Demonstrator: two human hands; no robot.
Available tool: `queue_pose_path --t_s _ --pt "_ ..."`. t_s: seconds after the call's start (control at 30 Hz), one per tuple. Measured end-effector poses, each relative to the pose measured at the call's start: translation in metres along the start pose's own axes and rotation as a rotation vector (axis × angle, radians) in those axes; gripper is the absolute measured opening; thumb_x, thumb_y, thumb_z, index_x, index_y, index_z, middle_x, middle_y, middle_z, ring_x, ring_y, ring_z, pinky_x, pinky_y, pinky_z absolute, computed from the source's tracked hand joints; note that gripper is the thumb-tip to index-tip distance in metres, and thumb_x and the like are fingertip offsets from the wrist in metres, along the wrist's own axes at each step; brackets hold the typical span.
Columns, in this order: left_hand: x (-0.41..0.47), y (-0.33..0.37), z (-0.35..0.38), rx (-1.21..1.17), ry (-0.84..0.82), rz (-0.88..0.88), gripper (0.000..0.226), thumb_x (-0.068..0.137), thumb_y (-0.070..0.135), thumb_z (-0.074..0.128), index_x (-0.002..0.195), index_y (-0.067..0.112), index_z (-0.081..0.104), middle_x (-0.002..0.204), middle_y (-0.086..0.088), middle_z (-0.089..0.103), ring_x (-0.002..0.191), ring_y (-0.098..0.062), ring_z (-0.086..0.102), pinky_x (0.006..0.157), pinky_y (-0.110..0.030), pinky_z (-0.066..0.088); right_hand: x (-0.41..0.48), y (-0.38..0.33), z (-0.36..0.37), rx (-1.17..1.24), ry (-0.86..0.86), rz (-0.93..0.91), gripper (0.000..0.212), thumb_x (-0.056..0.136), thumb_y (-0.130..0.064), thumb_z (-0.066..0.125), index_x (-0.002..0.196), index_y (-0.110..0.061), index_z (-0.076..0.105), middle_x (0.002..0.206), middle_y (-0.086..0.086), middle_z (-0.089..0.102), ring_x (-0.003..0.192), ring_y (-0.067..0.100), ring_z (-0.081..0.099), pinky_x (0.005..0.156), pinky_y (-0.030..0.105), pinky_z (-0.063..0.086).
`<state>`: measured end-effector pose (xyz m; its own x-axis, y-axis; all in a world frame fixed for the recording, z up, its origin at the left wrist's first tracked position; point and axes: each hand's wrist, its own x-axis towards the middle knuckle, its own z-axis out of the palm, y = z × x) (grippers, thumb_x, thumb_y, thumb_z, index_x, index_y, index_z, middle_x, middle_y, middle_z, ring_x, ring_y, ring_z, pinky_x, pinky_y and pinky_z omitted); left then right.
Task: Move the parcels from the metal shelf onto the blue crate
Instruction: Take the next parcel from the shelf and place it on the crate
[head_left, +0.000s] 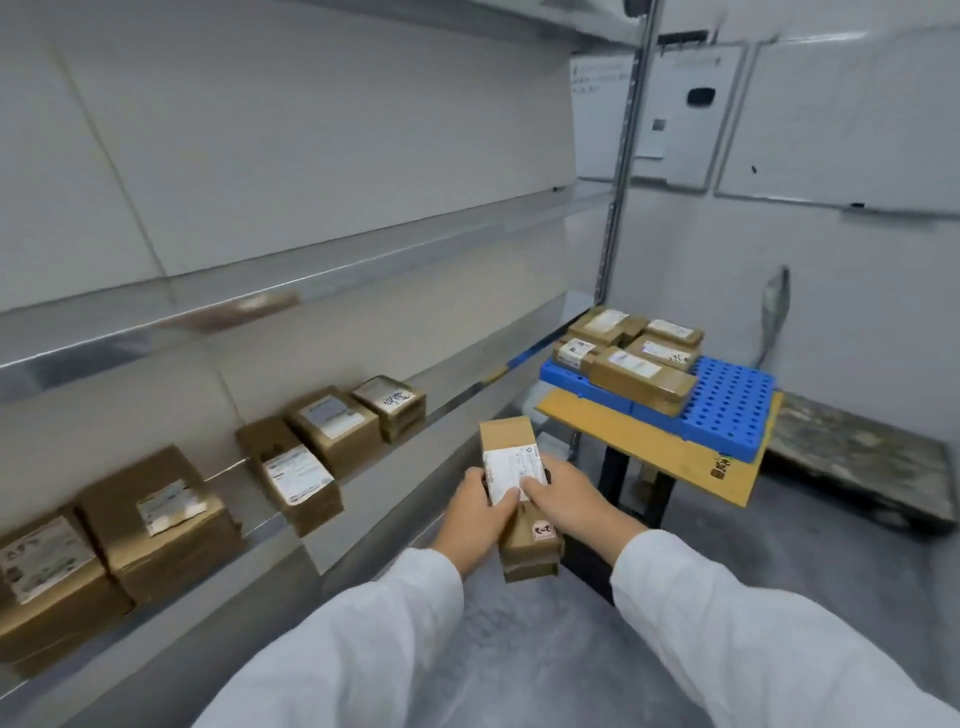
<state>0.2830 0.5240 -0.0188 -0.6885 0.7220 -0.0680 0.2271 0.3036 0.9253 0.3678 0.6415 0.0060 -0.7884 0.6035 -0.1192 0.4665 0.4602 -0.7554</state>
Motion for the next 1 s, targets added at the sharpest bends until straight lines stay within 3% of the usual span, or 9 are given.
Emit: queue_pose_path --t_s 0.1,0.3,0.47,0.53,0.67,0.77,0.93,1.0 --pt "0.041 0.035 0.064 0.004 -0.051 0.033 0.041 0.096 0.032 0.058 0.131 0.016 0.042 0.134 -0.001 0.056 0.115 -0.013 0.056 0.093 -0.03 0.05 0.022 0.046 -0.062 0.007 0.069 0.016 0.04 0.095 -0.017 0.05 0.135 -0.015 0.053 0.135 0.005 0.059 0.122 0.021 0.055 0.09 0.023 0.04" --pt "0.108 0.087 0.178 -0.019 -0.133 0.096 0.031 0.095 0.028 0.06 0.121 0.027 0.043 0.119 0.013 0.057 0.094 0.005 0.055 0.067 -0.006 0.042 0.056 0.13 -0.163 0.032 0.191 0.081 0.038 0.095 -0.018 0.051 0.132 -0.017 0.054 0.133 0.004 0.06 0.117 0.021 0.057 0.084 0.025 0.04" --pt "0.135 0.105 0.25 -0.038 -0.194 0.1 0.034 0.094 0.026 0.061 0.124 0.021 0.046 0.123 0.006 0.06 0.098 -0.001 0.057 0.07 -0.011 0.041 0.059 0.182 -0.216 0.074 0.232 0.114 0.039 0.094 -0.013 0.05 0.132 -0.018 0.056 0.133 0.002 0.06 0.12 0.019 0.055 0.087 0.023 0.037" --pt "0.146 0.111 0.272 -0.019 -0.232 0.104 0.03 0.094 0.027 0.061 0.118 0.025 0.043 0.118 0.008 0.06 0.094 0.005 0.055 0.069 -0.011 0.042 0.061 0.201 -0.233 0.084 0.244 0.15 0.038 0.093 -0.015 0.05 0.131 -0.018 0.056 0.132 0.002 0.06 0.118 0.019 0.056 0.089 0.026 0.041" --pt "0.174 0.125 0.312 0.045 -0.279 0.139 0.03 0.094 0.028 0.061 0.116 0.025 0.041 0.114 0.011 0.055 0.097 -0.003 0.055 0.068 -0.01 0.042 0.071 0.232 -0.263 0.085 0.273 0.231 0.038 0.095 -0.02 0.05 0.133 -0.016 0.053 0.132 0.006 0.058 0.119 0.022 0.054 0.099 0.035 0.044" --pt "0.201 0.136 0.341 0.079 -0.311 0.196 0.027 0.094 0.026 0.06 0.115 0.027 0.042 0.11 0.013 0.053 0.089 0.004 0.05 0.061 -0.004 0.04 0.087 0.249 -0.288 0.071 0.301 0.278 0.037 0.095 -0.021 0.05 0.131 -0.013 0.054 0.131 0.007 0.059 0.118 0.024 0.055 0.096 0.034 0.045" --pt "0.254 0.159 0.392 0.034 -0.318 0.196 0.036 0.092 0.027 0.062 0.125 0.017 0.05 0.12 0.003 0.056 0.108 -0.011 0.055 0.082 -0.023 0.045 0.122 0.278 -0.336 0.053 0.381 0.301 0.038 0.095 -0.015 0.051 0.132 -0.01 0.053 0.133 0.008 0.058 0.119 0.025 0.055 0.09 0.027 0.042" --pt "0.276 0.167 0.412 0.019 -0.319 0.212 0.029 0.092 0.028 0.061 0.119 0.021 0.052 0.116 0.004 0.054 0.105 -0.009 0.055 0.079 -0.02 0.044 0.14 0.291 -0.355 0.049 0.387 0.305 0.038 0.095 -0.014 0.05 0.133 -0.012 0.053 0.134 0.008 0.058 0.119 0.024 0.055 0.087 0.025 0.04"
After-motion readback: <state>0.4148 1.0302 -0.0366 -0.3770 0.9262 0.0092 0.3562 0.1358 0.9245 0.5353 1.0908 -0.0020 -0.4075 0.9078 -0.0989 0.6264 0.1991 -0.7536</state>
